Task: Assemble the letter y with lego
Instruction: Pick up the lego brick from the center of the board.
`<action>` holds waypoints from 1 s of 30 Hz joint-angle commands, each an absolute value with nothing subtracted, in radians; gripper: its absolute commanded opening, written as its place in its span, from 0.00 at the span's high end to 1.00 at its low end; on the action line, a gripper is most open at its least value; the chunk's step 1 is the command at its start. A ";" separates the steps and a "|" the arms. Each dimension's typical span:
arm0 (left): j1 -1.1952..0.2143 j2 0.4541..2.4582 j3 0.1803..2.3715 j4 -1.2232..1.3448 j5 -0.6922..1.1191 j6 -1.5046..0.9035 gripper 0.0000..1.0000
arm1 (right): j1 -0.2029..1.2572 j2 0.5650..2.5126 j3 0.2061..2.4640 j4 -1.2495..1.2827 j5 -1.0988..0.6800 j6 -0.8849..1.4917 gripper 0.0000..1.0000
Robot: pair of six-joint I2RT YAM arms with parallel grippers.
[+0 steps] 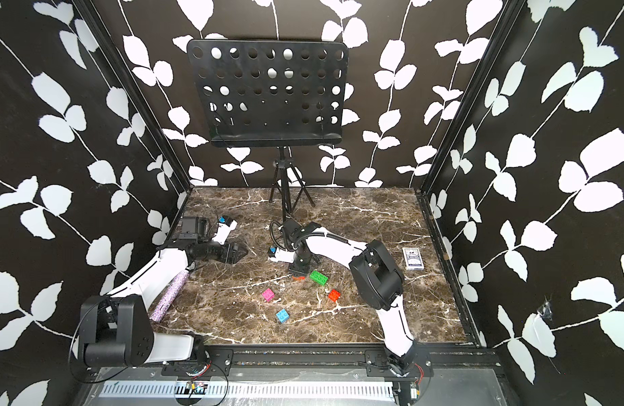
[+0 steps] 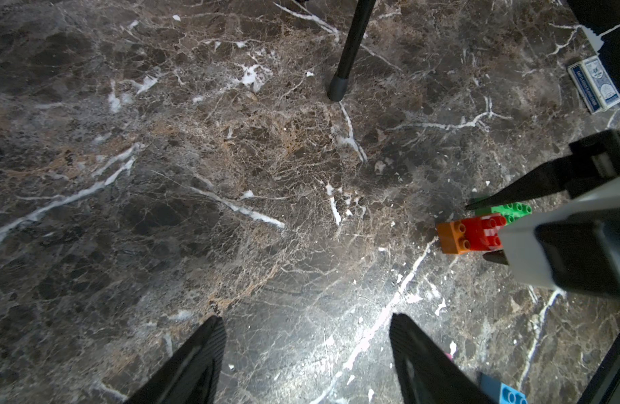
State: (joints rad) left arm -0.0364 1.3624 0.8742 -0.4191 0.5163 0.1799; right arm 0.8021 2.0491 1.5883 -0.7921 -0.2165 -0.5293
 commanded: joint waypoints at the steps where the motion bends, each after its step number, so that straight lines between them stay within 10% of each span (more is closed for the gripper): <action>1: -0.031 1.336 0.860 -0.417 0.526 0.186 0.23 | 0.803 2.072 1.577 -0.789 -0.247 -0.518 0.54; 30: -0.032 1.329 0.856 -0.419 0.523 0.187 0.23 | 0.816 2.105 1.549 -0.733 -0.227 -0.479 0.72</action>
State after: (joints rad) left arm -0.0364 1.3598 0.8742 -0.4191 0.5159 0.1799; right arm 0.8055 2.0987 1.5604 -0.7349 -0.2218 -0.4763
